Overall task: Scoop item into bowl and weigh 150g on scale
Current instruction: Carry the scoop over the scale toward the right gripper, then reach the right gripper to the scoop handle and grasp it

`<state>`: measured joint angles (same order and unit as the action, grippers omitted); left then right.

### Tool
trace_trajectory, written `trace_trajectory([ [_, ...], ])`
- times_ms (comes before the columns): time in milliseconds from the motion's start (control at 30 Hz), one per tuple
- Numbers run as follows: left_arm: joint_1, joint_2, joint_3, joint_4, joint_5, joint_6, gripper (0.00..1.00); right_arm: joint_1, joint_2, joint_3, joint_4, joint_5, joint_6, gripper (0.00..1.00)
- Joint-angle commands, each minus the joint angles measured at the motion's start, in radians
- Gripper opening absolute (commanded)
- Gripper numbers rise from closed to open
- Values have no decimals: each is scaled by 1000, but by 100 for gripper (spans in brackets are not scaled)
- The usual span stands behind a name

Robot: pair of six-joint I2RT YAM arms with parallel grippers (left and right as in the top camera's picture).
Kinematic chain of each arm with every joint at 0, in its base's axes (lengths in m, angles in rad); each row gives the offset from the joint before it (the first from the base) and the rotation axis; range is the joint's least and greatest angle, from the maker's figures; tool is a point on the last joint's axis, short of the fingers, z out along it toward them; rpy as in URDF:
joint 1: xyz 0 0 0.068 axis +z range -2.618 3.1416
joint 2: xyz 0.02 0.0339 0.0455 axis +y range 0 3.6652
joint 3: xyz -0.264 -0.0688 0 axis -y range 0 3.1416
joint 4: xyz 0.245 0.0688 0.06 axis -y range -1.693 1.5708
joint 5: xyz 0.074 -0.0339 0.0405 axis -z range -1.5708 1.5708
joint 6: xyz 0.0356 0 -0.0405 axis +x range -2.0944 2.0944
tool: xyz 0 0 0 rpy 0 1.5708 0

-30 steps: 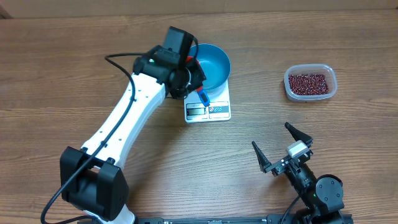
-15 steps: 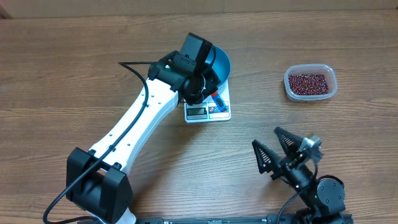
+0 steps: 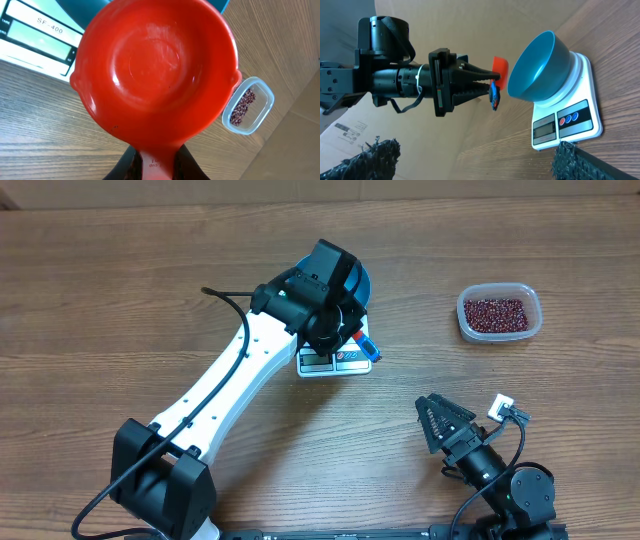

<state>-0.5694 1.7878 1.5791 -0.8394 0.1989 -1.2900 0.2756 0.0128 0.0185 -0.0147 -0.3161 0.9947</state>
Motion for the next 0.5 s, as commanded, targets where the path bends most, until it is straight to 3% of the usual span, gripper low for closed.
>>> trace_trajectory([
  [0, -17, -27, 22, 5, 5, -47, 4, -2, -10, -10, 14, -14, -17, 100],
  [233, -27, -27, 22, 17, 6, -60, 4, -2, 7, 19, 47, -53, -98, 100],
  [467, -27, -27, 22, 36, 16, -84, 4, -2, 188, 108, 48, -68, -191, 100],
])
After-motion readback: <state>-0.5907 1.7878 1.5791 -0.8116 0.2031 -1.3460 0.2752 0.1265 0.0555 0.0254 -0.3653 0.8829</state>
